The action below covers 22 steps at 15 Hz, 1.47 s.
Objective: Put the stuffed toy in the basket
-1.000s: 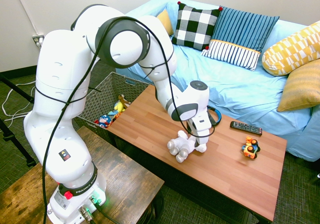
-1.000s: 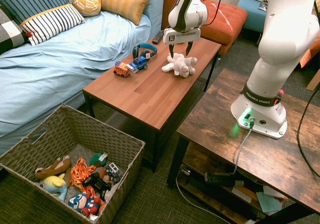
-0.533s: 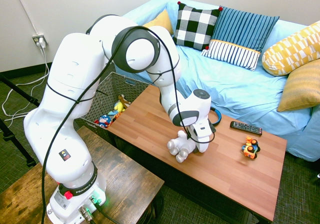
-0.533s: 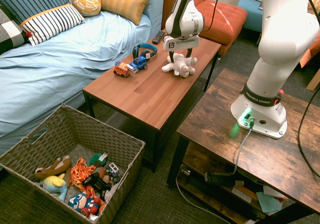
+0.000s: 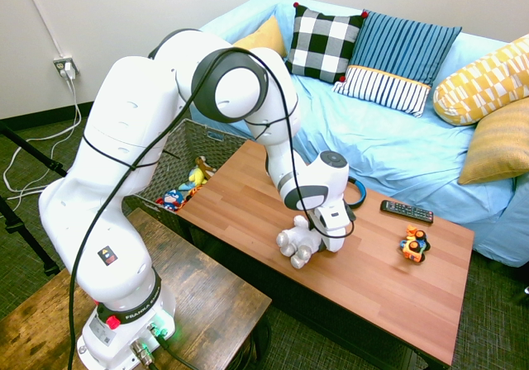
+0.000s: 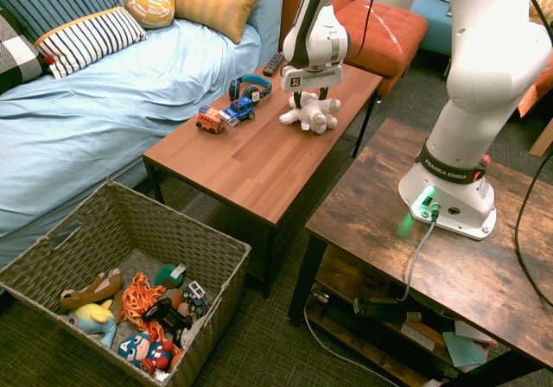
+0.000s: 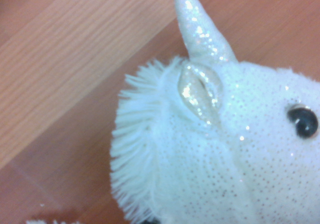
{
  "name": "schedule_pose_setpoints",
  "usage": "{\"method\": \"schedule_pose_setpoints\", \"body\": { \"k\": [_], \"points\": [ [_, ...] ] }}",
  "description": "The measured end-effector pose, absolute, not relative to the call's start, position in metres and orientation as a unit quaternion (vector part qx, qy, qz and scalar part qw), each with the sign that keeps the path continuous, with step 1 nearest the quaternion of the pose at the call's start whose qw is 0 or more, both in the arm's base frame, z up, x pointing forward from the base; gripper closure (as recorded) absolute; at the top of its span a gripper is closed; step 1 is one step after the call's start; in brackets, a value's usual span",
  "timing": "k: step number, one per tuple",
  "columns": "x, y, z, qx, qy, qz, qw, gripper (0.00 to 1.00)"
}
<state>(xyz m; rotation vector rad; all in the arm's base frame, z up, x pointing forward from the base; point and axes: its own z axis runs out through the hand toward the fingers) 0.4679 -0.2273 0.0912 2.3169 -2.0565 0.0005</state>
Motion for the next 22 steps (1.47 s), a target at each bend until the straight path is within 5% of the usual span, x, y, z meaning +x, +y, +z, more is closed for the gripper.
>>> {"method": "schedule_pose_setpoints", "body": {
  "k": [6,11,16,22],
  "points": [
    [0.478,-0.211,0.099,0.774,-0.633,0.002,0.004,1.0],
    [0.512,-0.161,0.195,0.808,-0.587,0.051,-0.031,1.0],
    [0.549,-0.026,0.285,0.835,-0.544,0.083,-0.024,1.0],
    [0.558,0.117,0.293,0.861,-0.502,0.088,-0.005,1.0]
  ]
}}
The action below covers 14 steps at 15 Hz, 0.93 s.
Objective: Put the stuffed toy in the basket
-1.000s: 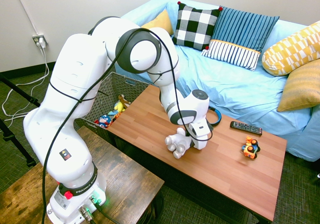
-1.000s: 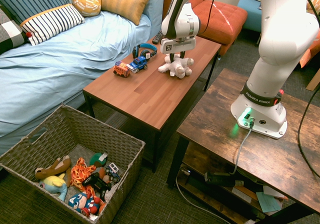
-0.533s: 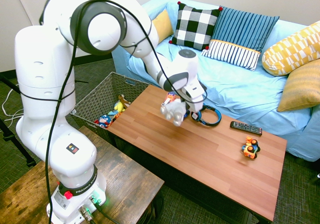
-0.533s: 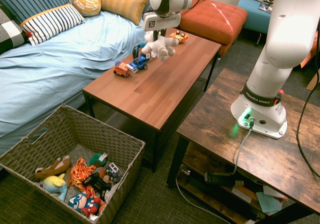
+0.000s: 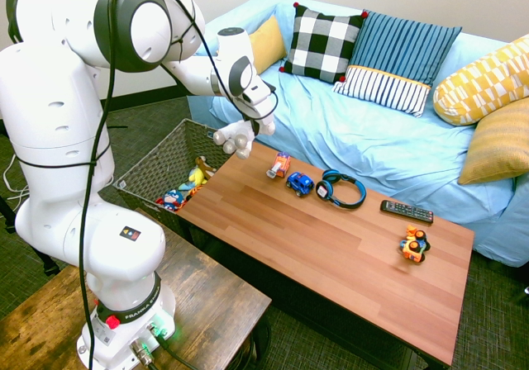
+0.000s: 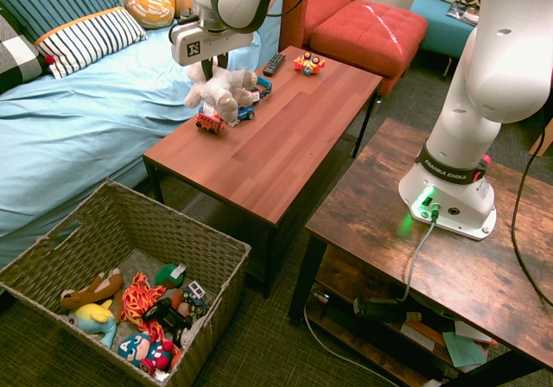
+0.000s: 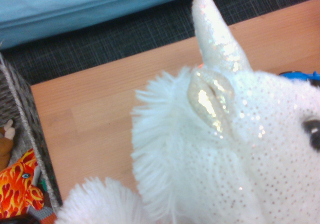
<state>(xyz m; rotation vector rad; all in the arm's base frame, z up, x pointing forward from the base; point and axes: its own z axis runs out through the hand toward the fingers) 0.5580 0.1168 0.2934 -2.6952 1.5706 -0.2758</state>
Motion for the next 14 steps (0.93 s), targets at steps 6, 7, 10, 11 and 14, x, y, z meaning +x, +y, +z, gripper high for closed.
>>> {"method": "schedule_pose_setpoints", "body": {
  "k": [6,7,10,11,14],
  "points": [
    [0.585,0.293,0.298,-0.891,0.441,-0.1,0.034,1.0],
    [0.587,0.324,0.291,-0.899,0.425,-0.098,0.037,1.0],
    [0.587,0.399,0.239,-0.92,0.382,-0.079,0.038,1.0],
    [0.586,0.417,0.217,-0.926,0.37,-0.066,0.037,1.0],
    [0.593,0.446,0.165,-0.939,0.342,-0.016,0.033,0.0]
  ]
}}
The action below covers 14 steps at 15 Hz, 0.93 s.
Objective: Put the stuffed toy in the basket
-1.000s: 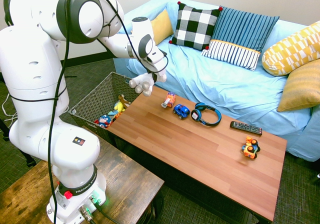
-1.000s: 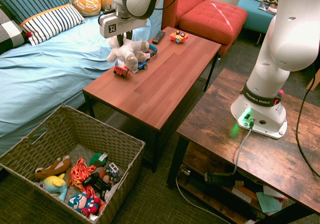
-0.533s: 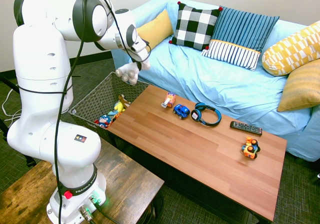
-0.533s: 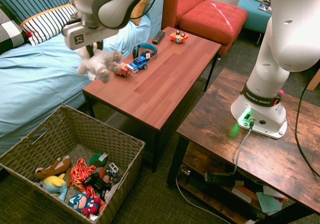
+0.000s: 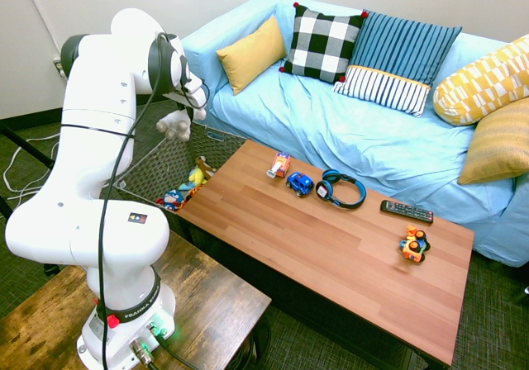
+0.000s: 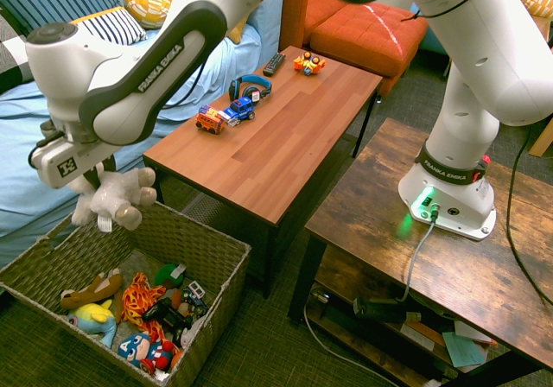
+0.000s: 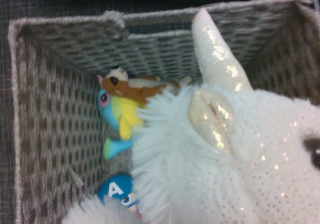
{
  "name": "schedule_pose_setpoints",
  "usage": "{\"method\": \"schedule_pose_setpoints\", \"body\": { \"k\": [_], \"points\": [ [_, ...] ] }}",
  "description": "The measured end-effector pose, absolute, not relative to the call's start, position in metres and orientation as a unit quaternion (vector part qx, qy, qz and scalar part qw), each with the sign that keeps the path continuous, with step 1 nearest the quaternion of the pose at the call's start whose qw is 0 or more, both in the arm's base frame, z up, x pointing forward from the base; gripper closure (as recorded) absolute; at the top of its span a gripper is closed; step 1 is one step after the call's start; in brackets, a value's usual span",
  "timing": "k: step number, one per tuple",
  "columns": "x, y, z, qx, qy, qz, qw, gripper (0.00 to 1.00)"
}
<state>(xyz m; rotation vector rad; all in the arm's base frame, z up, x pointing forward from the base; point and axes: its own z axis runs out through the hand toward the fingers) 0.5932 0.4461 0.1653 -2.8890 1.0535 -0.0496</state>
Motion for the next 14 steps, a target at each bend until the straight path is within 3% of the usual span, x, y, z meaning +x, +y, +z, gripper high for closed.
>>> {"method": "schedule_pose_setpoints", "body": {
  "k": [6,14],
  "points": [
    [0.62,0.448,0.105,-0.943,0.329,0.034,0.015,0.0],
    [0.624,0.46,0.102,-0.943,0.329,0.038,0.003,0.0]
  ]
}}
